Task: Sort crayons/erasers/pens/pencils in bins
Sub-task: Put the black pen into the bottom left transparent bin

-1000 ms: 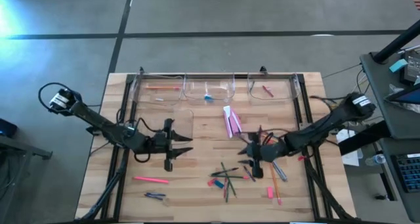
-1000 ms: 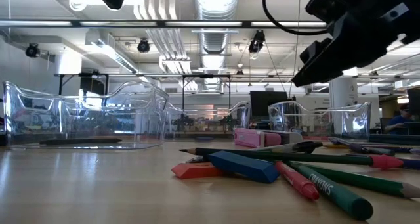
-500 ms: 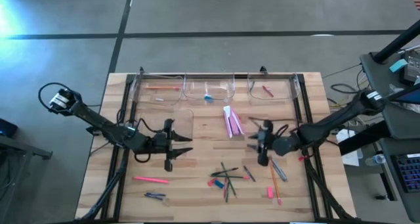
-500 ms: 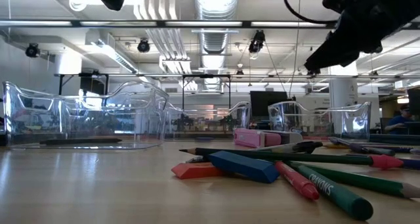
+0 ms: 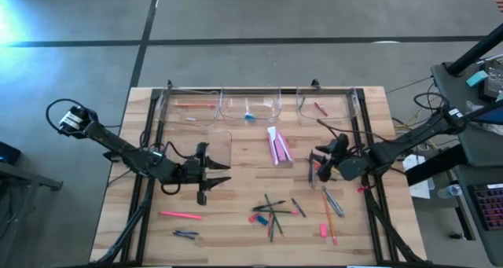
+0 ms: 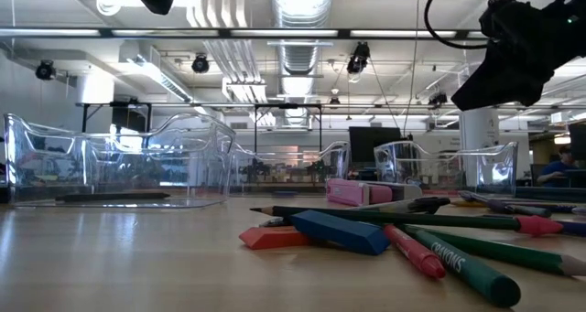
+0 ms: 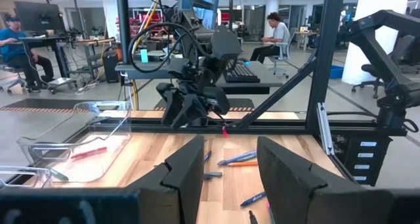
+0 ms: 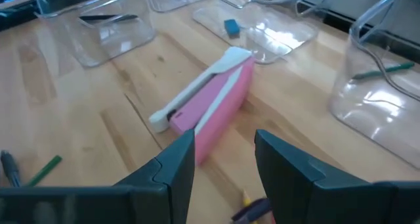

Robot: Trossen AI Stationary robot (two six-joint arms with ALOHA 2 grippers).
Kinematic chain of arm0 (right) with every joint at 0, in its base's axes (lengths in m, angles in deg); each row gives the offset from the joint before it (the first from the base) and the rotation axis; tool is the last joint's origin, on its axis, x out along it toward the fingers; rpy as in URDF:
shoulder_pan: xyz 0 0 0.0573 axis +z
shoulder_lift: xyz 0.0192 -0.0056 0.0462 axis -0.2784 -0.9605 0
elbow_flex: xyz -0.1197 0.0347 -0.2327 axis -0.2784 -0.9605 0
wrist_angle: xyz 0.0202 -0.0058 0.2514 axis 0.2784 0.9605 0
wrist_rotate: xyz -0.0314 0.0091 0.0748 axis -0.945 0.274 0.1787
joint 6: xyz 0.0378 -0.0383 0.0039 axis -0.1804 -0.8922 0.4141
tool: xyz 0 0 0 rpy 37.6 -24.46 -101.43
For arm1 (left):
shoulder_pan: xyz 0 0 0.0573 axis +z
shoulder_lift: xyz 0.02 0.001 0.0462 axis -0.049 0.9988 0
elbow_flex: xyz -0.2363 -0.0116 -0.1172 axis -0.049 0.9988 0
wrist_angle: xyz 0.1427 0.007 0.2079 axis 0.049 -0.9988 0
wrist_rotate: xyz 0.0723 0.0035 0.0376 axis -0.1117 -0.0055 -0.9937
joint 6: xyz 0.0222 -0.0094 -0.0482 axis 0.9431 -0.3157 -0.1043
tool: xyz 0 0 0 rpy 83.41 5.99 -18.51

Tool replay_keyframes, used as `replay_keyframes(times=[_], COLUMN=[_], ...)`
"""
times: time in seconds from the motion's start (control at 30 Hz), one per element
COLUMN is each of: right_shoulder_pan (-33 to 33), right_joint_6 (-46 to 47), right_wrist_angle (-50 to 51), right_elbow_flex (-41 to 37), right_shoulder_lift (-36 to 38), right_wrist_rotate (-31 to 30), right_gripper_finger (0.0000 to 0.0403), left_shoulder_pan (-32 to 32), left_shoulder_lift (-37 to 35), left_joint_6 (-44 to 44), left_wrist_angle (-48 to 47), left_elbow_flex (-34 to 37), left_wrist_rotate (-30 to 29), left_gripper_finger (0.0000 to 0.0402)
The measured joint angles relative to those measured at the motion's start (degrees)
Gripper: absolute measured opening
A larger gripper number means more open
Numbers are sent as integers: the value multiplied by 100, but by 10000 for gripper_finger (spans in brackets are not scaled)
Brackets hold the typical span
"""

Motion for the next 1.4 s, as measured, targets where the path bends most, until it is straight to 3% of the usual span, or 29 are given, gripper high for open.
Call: replay_keyframes(times=[0.33,0.53,0.77,1.03,1.23,1.4], right_shoulder_pan=[0,0,-1,-2,0,-1], right_joint_6=[166,930,1052,-611,-1884,-2280], right_wrist_angle=[152,534,455,-1192,-2757,-3370], right_elbow_flex=[-64,-74,-79,-79,-79,-53], right_shoulder_lift=[90,-96,-418,-1099,-1877,-2461], right_wrist_rotate=[21,56,142,1320,2635,2918], right_gripper_finger=[148,148,148,148,148,148], left_shoulder_pan=[2,2,4,42,42,42], left_shoulder_lift=[0,0,0,0,0,0], left_joint_6=[0,0,0,0,0,-1], left_wrist_angle=[-40,-44,-43,-42,-42,-45], left_elbow_flex=[0,0,0,0,0,0], left_wrist_rotate=[2,2,0,-2,-2,-2], left_gripper_finger=[127,127,127,127,127,127])
